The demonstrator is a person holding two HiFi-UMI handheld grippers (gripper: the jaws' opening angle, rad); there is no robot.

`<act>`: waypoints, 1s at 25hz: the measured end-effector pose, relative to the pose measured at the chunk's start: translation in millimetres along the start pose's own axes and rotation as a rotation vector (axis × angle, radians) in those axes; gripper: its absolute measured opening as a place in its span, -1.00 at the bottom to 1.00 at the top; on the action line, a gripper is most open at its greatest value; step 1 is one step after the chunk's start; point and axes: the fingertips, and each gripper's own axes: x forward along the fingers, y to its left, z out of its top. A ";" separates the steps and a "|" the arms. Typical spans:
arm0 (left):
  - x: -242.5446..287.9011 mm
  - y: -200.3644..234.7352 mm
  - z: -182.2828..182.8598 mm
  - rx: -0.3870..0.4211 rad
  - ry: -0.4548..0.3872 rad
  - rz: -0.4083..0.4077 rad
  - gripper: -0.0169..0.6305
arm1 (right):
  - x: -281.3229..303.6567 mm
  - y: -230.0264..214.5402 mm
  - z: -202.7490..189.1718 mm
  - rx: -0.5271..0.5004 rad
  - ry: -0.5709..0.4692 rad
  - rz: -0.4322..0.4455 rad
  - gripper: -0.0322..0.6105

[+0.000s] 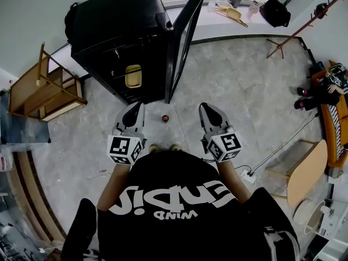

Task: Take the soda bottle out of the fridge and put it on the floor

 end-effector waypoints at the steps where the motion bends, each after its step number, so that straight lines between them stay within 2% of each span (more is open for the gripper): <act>1: 0.4 0.1 -1.0 0.004 0.001 0.003 -0.92 | 0.4 -0.5 -0.7 0.001 0.001 0.000 -0.83; 25: -4.4 2.0 -5.2 0.003 0.013 0.018 -0.92 | -2.3 -6.7 -9.3 0.030 -0.005 -0.055 -0.83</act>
